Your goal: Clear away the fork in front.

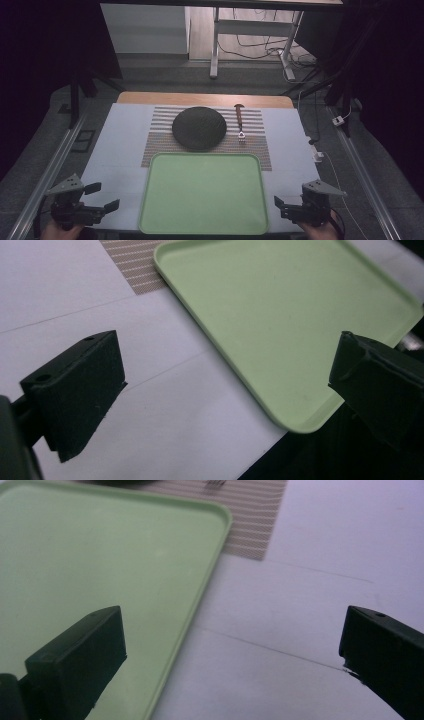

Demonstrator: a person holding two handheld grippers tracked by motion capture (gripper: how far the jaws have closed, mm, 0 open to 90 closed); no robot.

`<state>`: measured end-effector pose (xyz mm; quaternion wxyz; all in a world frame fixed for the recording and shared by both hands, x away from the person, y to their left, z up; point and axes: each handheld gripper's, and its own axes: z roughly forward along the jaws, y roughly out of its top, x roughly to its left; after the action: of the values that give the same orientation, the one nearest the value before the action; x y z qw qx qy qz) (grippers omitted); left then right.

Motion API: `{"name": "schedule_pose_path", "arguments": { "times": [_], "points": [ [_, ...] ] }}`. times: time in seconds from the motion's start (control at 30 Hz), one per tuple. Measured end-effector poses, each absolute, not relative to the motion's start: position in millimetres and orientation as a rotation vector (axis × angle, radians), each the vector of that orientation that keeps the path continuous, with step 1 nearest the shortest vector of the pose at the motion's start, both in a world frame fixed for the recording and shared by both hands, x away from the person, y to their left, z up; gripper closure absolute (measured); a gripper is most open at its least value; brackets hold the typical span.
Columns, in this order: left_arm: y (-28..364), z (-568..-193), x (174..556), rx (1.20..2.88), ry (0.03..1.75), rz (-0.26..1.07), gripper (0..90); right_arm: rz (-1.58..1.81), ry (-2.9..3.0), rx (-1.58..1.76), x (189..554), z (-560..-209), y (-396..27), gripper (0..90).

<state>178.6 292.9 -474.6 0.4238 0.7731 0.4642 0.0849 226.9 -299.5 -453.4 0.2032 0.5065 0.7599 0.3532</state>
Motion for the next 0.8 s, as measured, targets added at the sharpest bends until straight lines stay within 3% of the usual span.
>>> {"name": "schedule_pose_path", "arguments": {
  "times": [0.8],
  "points": [
    [290.2,-475.0,178.5,1.971,1.124,0.191,1.1,1.001,2.201,1.357,227.2,-453.6,-296.5,0.0]
  ]
}}
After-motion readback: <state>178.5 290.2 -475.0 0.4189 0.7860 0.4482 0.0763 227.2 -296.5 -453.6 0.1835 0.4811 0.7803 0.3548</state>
